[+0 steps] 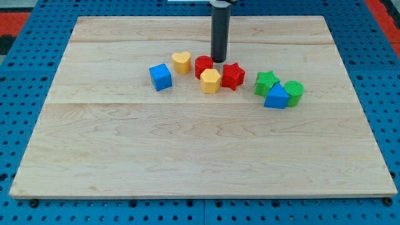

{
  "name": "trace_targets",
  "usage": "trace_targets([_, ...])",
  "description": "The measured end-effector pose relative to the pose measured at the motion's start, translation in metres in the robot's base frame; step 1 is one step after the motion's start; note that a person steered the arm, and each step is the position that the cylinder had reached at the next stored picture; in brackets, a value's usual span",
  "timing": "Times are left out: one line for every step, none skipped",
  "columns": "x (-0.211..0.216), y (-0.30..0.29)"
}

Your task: Push red star into blue cube

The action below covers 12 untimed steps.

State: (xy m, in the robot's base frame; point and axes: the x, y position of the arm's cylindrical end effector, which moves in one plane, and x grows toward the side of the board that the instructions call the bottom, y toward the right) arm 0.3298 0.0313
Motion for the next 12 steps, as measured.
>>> trace_targets([0.000,-0.013])
trace_targets([0.000,-0.023])
trace_targets([-0.001,-0.018])
trace_targets([-0.008,0.017])
trace_targets([-0.005,0.030])
trace_targets([0.000,0.032])
trace_targets([0.007,0.032])
trace_targets([0.016,0.032])
trace_targets([0.023,0.032])
trace_targets([0.034,0.032])
trace_targets([0.050,0.032])
trace_targets([0.066,0.032])
